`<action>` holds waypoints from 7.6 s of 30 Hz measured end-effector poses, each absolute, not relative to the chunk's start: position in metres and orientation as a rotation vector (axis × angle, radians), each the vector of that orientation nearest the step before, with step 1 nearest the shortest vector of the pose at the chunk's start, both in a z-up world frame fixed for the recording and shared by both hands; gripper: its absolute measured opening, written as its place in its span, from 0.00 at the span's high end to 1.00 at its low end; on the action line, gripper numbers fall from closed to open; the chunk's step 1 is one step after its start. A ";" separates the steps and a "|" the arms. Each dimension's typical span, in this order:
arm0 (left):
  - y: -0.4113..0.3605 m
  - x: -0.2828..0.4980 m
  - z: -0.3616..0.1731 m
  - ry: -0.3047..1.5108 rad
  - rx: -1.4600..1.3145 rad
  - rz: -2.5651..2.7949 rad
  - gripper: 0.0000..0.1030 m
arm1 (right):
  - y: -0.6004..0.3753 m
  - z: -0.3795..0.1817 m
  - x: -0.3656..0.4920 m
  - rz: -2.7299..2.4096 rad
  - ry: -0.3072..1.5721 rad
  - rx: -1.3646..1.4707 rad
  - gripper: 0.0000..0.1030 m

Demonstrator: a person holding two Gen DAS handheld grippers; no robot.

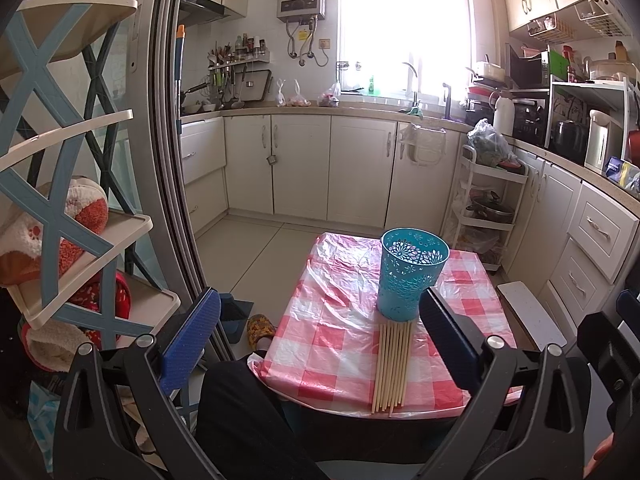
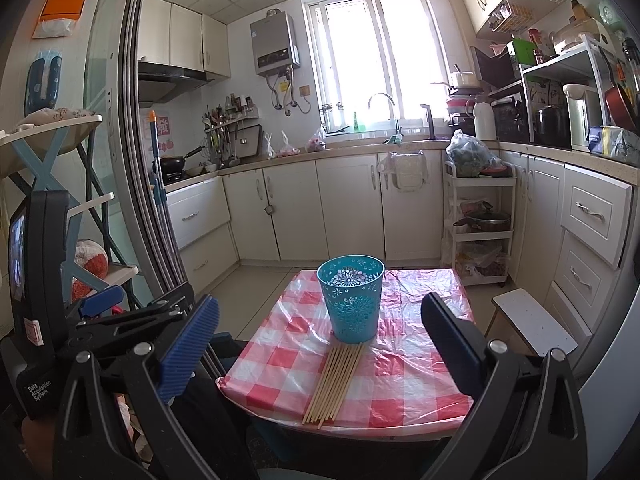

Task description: Organize utensils

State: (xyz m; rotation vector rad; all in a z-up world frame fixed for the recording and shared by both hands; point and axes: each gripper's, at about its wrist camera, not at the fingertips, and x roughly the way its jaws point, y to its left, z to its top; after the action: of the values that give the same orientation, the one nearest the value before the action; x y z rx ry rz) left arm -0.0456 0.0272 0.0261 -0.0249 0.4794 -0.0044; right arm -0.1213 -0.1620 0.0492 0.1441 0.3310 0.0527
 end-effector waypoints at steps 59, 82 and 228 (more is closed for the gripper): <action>-0.046 0.193 -0.210 1.030 0.080 -0.110 0.07 | -0.228 -0.186 0.140 0.096 1.005 0.129 0.90; -0.071 0.220 -0.243 1.079 0.166 -0.131 0.31 | -0.244 -0.190 0.134 0.171 0.966 0.124 0.83; 0.032 0.118 -0.105 0.698 -0.180 -0.154 0.17 | -0.271 -0.090 0.104 0.122 0.623 0.300 0.66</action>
State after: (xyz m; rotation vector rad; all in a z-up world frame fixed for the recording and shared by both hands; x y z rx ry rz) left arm 0.1179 0.0323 -0.1052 -0.1801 0.6980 -0.1538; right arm 0.1042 -0.2709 -0.0895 0.3003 0.6228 0.1215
